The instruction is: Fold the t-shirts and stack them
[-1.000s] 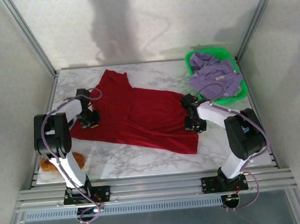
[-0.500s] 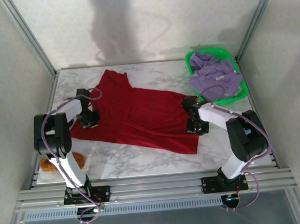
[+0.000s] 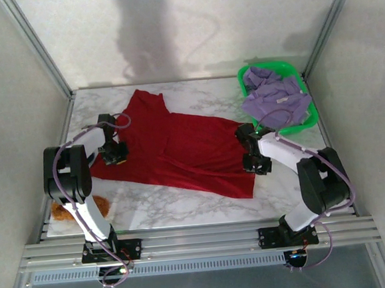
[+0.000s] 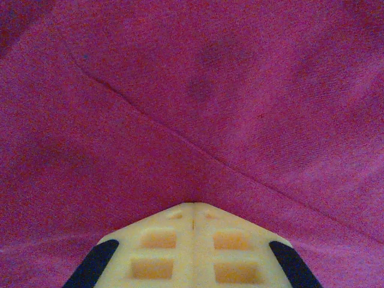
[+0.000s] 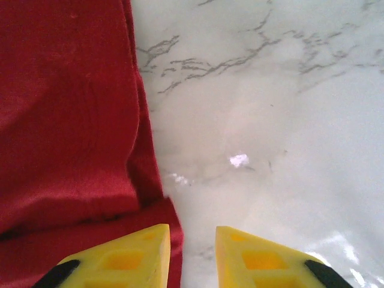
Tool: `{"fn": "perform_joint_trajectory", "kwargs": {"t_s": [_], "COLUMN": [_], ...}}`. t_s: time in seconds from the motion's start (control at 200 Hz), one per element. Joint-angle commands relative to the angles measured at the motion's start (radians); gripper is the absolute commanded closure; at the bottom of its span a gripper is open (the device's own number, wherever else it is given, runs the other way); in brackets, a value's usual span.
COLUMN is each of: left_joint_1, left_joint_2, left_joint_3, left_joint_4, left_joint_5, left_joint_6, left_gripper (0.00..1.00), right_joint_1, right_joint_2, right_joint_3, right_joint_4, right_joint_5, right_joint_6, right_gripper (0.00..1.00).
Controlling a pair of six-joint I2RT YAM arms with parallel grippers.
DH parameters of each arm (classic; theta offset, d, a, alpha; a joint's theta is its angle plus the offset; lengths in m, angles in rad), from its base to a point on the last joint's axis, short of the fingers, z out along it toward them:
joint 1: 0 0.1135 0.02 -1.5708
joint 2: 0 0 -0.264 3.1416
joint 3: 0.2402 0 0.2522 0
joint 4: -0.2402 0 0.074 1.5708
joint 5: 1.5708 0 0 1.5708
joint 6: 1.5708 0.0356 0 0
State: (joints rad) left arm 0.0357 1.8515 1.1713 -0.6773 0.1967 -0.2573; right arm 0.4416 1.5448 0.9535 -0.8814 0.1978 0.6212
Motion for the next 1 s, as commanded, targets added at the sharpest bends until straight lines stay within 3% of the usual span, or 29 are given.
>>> {"fn": "perform_joint_trajectory", "kwargs": {"t_s": [0.0,0.27,0.631,0.996], "left_joint_1": [-0.009,-0.001,-0.099,-0.25], "left_joint_2": [-0.024,-0.026,0.096,0.274], "left_joint_3": [0.029,0.239,0.328,0.528], "left_joint_4": [-0.079,-0.125,-0.04,-0.023], "left_joint_5": [-0.029,0.035,0.066,0.05], "left_joint_6": [0.018,0.003,-0.013,-0.014], "left_gripper": [1.0,0.96,0.87,0.75], "right_joint_1": [0.013,0.012,0.0,-0.004], "right_joint_2": [-0.071,-0.118,-0.034,-0.075], "right_joint_3": [0.047,0.01,-0.07,-0.14], "right_joint_4": [-0.086,-0.044,0.09,0.165], "right_joint_5": [-0.009,-0.118,-0.094,-0.134], "right_joint_6": [0.013,0.069,0.098,-0.009], "right_gripper": [0.72,0.69,0.69,0.68]}}
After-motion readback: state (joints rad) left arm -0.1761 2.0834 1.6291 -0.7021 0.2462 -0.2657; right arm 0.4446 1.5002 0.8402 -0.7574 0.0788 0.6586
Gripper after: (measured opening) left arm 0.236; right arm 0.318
